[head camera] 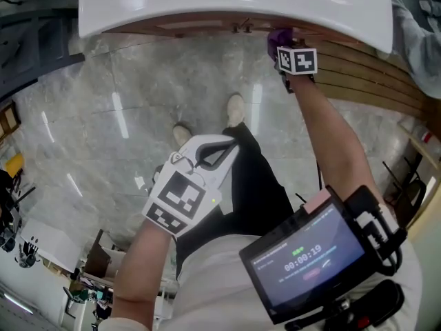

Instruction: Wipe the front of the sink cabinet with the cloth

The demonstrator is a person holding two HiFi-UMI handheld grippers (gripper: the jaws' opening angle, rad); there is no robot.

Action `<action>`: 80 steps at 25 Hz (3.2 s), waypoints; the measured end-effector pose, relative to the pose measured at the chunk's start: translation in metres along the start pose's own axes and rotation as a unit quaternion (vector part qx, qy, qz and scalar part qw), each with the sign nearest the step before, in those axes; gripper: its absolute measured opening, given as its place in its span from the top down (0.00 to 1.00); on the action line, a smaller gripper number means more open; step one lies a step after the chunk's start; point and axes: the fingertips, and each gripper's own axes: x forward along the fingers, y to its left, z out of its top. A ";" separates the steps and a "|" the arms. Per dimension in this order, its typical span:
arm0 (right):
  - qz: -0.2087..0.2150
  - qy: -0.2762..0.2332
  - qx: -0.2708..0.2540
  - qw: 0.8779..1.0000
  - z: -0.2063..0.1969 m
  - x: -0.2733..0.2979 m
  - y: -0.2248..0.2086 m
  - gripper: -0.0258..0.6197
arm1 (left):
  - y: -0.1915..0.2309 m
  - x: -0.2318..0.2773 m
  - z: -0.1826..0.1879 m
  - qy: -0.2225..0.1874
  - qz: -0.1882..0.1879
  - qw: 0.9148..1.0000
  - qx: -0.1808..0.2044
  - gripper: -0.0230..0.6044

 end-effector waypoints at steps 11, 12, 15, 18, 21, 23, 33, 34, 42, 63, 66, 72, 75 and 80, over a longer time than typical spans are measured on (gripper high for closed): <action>0.019 0.014 -0.029 0.999 0.020 0.034 0.081 0.83 | 0.025 -0.048 -0.023 -0.018 0.016 1.000 -0.020 0.95; 0.020 0.017 -0.030 0.999 0.019 0.037 0.087 0.83 | 0.026 -0.052 -0.027 -0.019 0.018 0.999 -0.023 0.95; 0.016 0.021 -0.025 0.999 0.018 0.042 0.099 0.83 | 0.030 -0.061 -0.035 -0.023 0.025 0.999 -0.031 0.95; 0.011 0.024 -0.023 0.999 0.018 0.048 0.111 0.83 | 0.035 -0.073 -0.042 -0.030 0.028 0.998 -0.037 0.95; 0.016 0.028 -0.028 0.999 0.021 0.063 0.132 0.83 | 0.049 -0.086 -0.056 -0.036 0.033 0.998 -0.049 0.95; 0.017 0.031 -0.026 0.999 0.023 0.073 0.145 0.83 | 0.058 -0.095 -0.063 -0.038 0.034 0.997 -0.053 0.95; 0.035 0.036 -0.052 0.997 0.038 0.095 0.220 0.83 | 0.074 -0.144 -0.093 -0.050 0.046 0.995 -0.069 0.95; 0.039 0.035 -0.058 0.997 0.042 0.099 0.229 0.83 | 0.077 -0.147 -0.095 -0.052 0.047 0.995 -0.071 0.95; 0.058 0.032 -0.080 0.995 0.063 0.127 0.282 0.83 | 0.091 -0.170 -0.123 -0.067 0.061 0.992 -0.088 0.95; 0.097 0.039 -0.139 0.985 0.083 0.157 0.425 0.83 | 0.100 -0.249 -0.190 -0.102 0.102 0.980 -0.134 0.95; 0.100 0.040 -0.148 0.983 0.083 0.161 0.436 0.83 | 0.099 -0.255 -0.198 -0.105 0.105 0.979 -0.140 0.95; 0.102 0.046 -0.182 0.977 0.090 0.167 0.455 0.83 | 0.102 -0.268 -0.216 -0.109 0.112 0.977 -0.147 0.95; 0.108 0.042 -0.178 0.977 0.091 0.166 0.466 0.83 | 0.100 -0.277 -0.225 -0.115 0.114 0.975 -0.152 0.95; 0.130 0.025 -0.188 0.973 0.096 0.162 0.493 0.83 | 0.097 -0.288 -0.241 -0.118 0.118 0.974 -0.154 0.95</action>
